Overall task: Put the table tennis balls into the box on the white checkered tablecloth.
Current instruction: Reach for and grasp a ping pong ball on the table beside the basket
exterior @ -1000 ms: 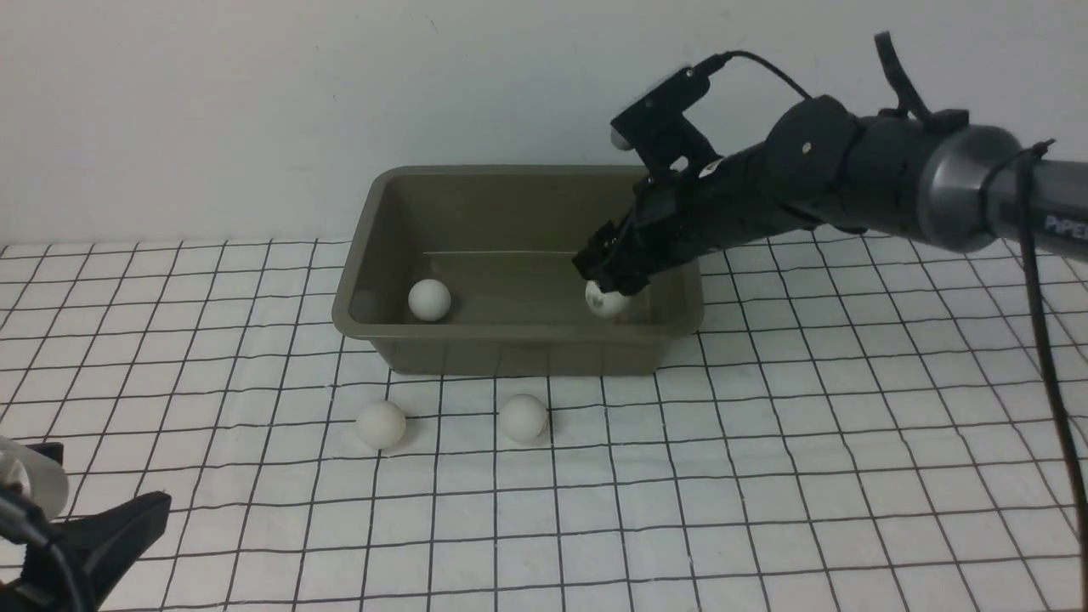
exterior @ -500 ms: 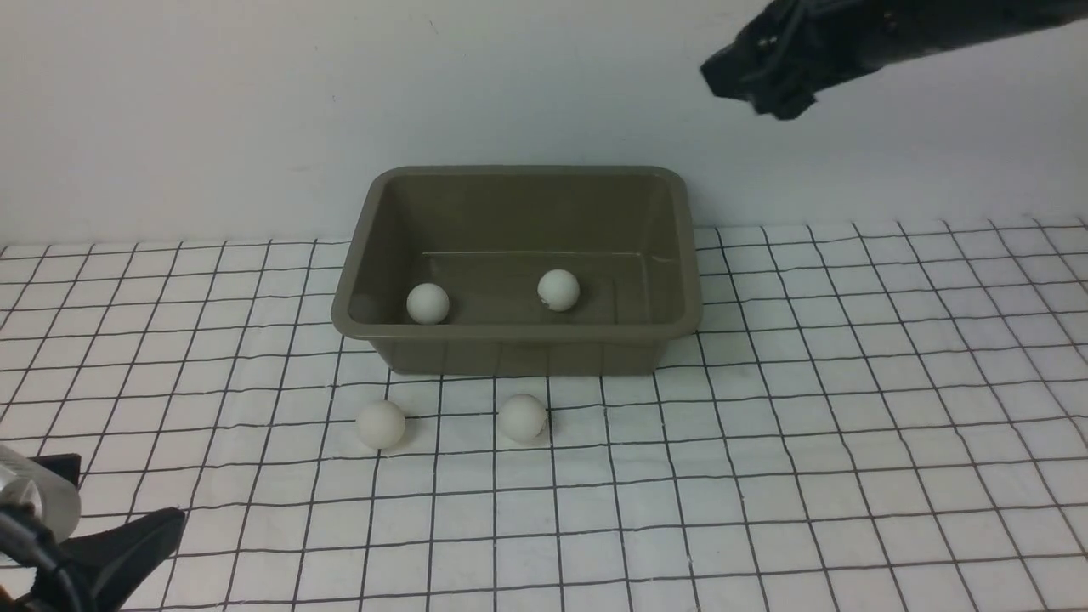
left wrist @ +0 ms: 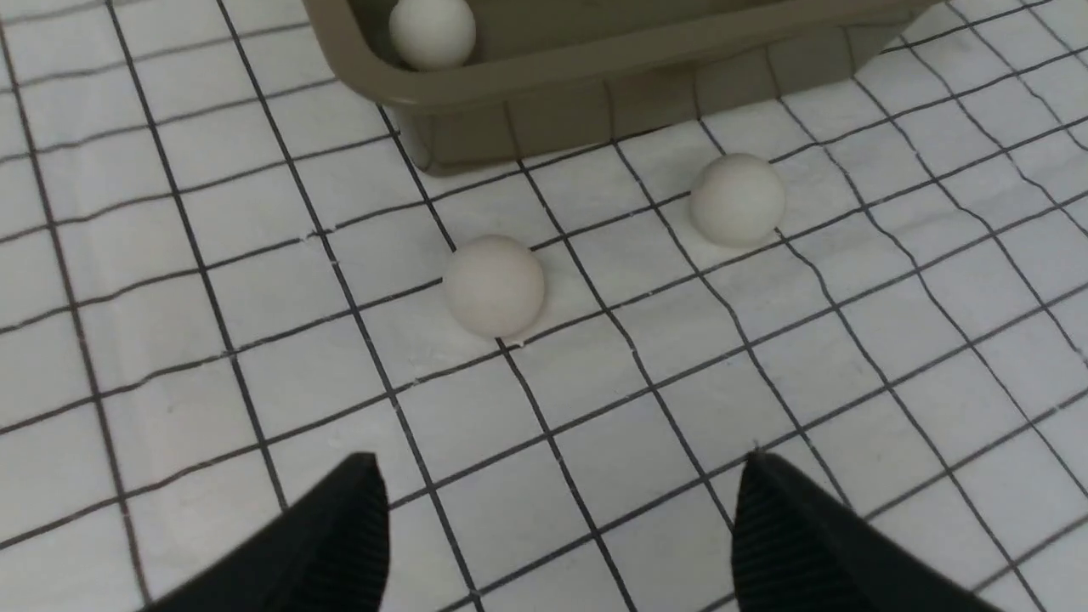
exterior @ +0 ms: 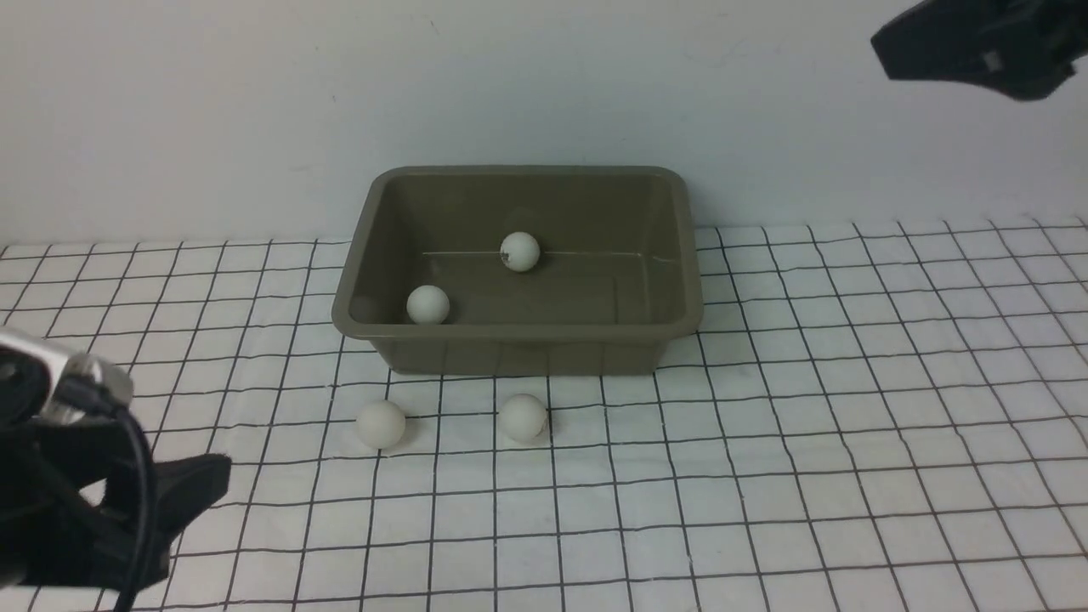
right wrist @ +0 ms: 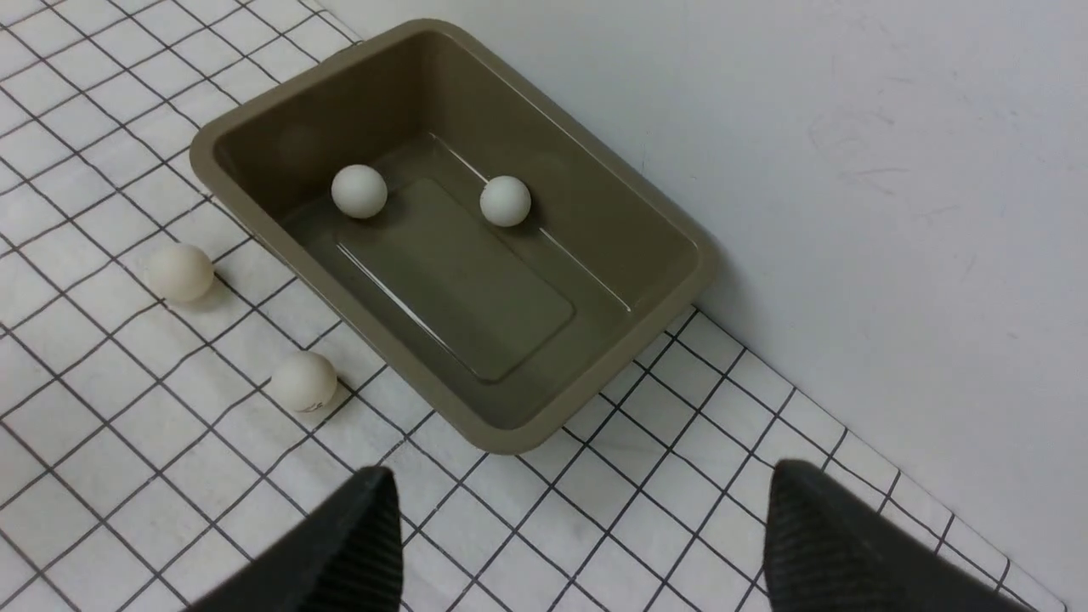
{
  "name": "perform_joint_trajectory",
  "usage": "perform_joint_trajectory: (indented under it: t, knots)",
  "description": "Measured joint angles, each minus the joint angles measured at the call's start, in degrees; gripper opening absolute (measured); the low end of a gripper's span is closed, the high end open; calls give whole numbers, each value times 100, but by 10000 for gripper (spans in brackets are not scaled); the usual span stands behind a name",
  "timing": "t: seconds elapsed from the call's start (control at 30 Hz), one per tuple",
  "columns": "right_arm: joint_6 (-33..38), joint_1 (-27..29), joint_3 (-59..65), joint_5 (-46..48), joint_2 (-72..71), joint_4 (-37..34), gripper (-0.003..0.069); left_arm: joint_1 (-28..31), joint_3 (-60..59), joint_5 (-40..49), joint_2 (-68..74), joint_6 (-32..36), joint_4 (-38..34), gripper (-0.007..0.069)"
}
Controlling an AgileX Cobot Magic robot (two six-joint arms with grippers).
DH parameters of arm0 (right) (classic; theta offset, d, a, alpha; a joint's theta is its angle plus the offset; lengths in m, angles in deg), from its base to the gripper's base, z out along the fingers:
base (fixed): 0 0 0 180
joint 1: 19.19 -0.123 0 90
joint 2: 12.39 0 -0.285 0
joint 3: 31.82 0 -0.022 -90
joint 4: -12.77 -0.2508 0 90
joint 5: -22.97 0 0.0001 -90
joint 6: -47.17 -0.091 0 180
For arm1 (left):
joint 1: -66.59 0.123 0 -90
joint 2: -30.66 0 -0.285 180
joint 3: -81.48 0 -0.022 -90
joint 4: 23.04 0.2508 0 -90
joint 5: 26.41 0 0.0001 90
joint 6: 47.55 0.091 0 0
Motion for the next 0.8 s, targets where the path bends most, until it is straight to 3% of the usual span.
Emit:
perform_joint_trajectory:
  t: [0.2,0.37,0.5,0.8]
  knots:
    - [0,0,0,53,-19,-16,517,0,5,-251,1804,1937,-2424,489]
    - [0,0,0,42,-19,-16,517,-89,17,-258,2664,3668,-3787,489]
    - [0,0,0,30,-19,-16,517,-381,319,-262,3348,4410,-4020,489]
    - [0,0,0,30,-19,-10,517,-932,1240,-697,4356,4557,-4109,489]
